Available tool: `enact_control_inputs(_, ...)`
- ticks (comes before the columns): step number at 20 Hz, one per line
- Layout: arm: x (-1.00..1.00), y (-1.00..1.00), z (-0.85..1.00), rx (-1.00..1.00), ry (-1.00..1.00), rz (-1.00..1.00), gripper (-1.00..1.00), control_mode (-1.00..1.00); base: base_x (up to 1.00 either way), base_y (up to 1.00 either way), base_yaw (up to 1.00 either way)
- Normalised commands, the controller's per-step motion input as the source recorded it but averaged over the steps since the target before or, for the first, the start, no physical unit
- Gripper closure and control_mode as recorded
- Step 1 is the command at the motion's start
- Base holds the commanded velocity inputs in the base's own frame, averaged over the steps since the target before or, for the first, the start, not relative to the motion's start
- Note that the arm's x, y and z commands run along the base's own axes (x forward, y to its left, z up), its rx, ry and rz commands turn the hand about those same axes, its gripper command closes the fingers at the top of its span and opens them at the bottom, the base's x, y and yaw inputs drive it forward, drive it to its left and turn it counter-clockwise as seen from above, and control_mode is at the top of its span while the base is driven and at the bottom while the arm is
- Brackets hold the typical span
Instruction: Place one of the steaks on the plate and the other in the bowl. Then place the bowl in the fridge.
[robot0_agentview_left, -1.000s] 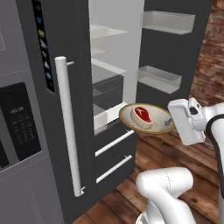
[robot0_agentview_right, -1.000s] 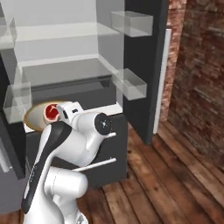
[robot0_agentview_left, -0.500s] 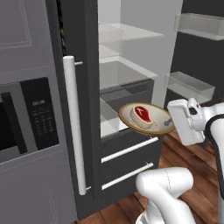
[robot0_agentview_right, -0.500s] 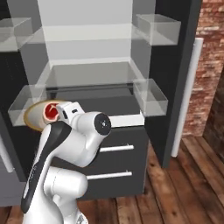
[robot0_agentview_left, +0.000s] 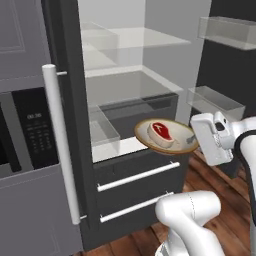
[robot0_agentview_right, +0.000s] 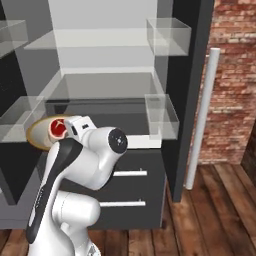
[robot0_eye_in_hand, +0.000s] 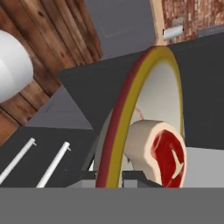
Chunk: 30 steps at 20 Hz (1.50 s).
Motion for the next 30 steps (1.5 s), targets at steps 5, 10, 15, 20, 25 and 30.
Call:
enact_control_inputs(5, 0.0, 0.0, 0.0, 0.0, 0.0, 0.0, 1.0, 1.0, 0.55, 0.02, 0.0)
enact_control_inputs(10, 0.0, 0.0, 0.0, 0.0, 0.0, 0.0, 1.0, 1.0, 0.55, 0.0, 0.0)
enact_control_inputs(15, 0.0, 0.0, 0.0, 0.0, 0.0, 0.0, 1.0, 1.0, 0.78, -0.16, 0.0)
enact_control_inputs(20, 0.0, 0.0, 0.0, 0.0, 0.0, 0.0, 1.0, 1.0, 0.54, -0.42, 0.13)
enact_control_inputs(25, 0.0, 0.0, 0.0, 0.0, 0.0, 0.0, 1.0, 1.0, 0.33, -0.09, 0.05)
enact_control_inputs(30, 0.0, 0.0, 0.0, 0.0, 0.0, 0.0, 1.0, 1.0, 0.46, 0.01, 0.01)
